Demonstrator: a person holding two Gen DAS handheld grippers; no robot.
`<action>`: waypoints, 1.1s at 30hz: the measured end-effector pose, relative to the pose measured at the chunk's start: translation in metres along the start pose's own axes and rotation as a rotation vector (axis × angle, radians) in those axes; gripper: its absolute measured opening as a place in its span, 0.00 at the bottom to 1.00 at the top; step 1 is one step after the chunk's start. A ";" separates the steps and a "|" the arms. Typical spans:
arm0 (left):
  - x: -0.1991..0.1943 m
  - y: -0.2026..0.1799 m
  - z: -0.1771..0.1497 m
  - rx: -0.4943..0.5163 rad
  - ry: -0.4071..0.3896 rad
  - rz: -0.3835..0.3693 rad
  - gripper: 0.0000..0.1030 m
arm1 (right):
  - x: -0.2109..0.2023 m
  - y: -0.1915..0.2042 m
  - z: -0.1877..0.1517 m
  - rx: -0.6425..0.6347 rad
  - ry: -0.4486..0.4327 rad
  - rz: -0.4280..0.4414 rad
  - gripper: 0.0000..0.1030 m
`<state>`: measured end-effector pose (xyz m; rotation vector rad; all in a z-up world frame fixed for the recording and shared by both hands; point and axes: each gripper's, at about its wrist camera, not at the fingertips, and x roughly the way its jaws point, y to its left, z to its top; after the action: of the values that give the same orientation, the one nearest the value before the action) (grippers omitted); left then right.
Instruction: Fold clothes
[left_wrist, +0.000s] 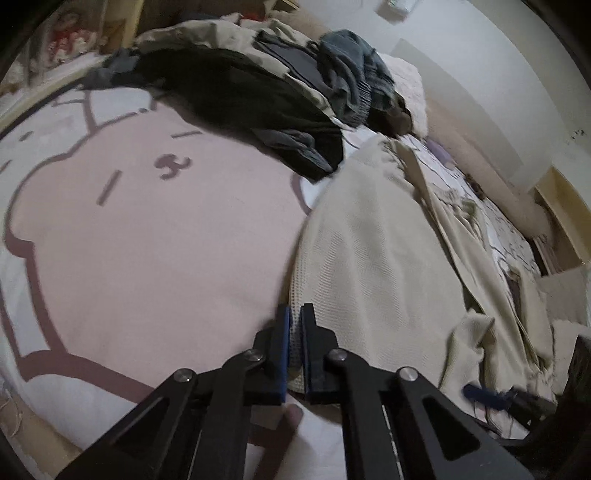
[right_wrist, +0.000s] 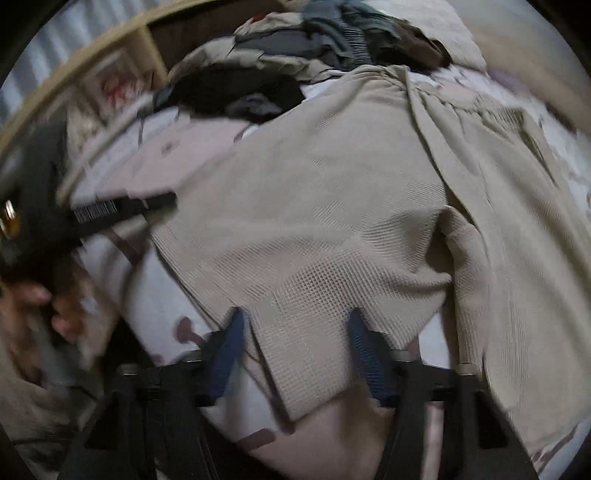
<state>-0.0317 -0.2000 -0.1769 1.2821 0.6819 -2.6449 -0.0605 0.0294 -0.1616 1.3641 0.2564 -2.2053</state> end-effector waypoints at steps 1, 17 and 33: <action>-0.003 0.001 0.001 0.006 -0.014 0.026 0.06 | 0.001 -0.002 -0.002 -0.004 -0.002 -0.028 0.10; -0.032 0.002 0.017 0.067 -0.123 0.134 0.06 | -0.074 -0.015 -0.082 -0.051 0.056 -0.021 0.05; -0.036 0.011 0.016 0.151 -0.142 0.296 0.44 | -0.158 -0.243 -0.163 0.798 -0.192 -0.317 0.83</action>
<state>-0.0164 -0.2200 -0.1443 1.1150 0.2525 -2.5469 -0.0076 0.3558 -0.1282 1.5441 -0.5816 -2.8412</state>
